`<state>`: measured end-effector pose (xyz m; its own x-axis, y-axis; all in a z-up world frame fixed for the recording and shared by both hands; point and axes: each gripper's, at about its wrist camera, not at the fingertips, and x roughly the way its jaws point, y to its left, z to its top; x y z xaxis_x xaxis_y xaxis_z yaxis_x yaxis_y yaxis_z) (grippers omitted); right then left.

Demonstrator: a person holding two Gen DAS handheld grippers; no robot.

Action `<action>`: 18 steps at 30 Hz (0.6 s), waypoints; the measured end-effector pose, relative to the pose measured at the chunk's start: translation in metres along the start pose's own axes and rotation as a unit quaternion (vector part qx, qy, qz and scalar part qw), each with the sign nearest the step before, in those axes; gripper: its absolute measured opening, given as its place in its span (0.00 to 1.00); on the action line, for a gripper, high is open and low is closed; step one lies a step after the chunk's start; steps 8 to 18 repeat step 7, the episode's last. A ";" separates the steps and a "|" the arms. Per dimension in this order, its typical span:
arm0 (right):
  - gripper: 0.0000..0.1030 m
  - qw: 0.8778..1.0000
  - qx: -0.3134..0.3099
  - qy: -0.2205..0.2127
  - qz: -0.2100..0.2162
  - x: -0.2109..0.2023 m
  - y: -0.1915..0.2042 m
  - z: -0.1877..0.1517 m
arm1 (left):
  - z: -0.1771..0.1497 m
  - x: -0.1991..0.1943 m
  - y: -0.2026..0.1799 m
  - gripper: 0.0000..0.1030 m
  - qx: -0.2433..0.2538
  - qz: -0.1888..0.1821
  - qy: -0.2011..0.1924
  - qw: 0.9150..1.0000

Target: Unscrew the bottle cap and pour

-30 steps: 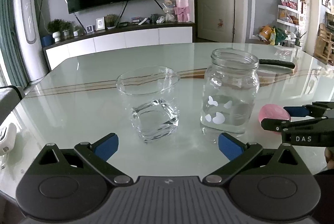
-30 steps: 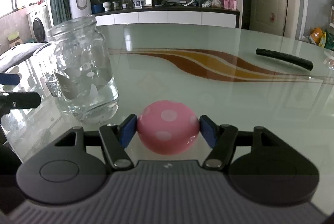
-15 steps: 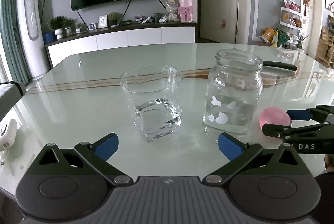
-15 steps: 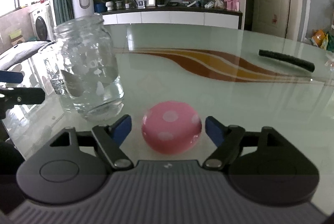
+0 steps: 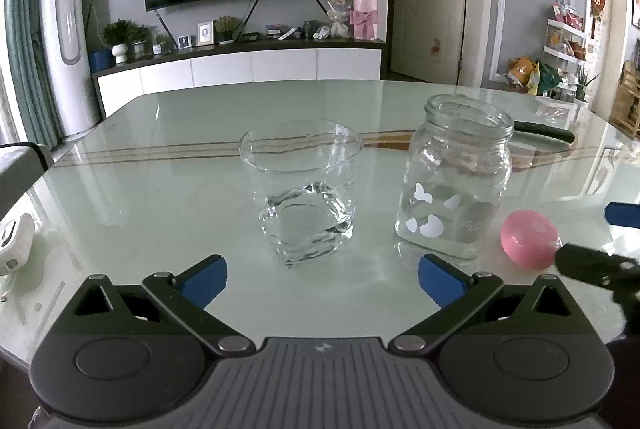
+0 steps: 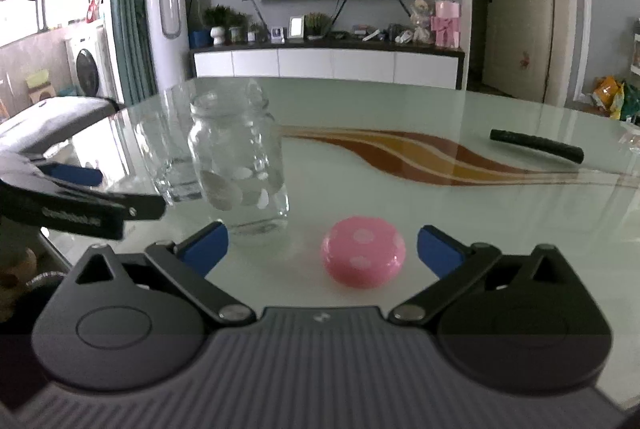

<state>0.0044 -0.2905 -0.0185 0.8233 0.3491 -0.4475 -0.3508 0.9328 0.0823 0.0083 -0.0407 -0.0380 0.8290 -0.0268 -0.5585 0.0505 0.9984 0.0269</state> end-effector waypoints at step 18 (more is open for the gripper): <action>1.00 1.000 -0.007 -0.002 -0.005 0.004 0.005 0.000 | -0.001 -0.002 0.000 1.00 -0.003 0.003 -0.002 1.000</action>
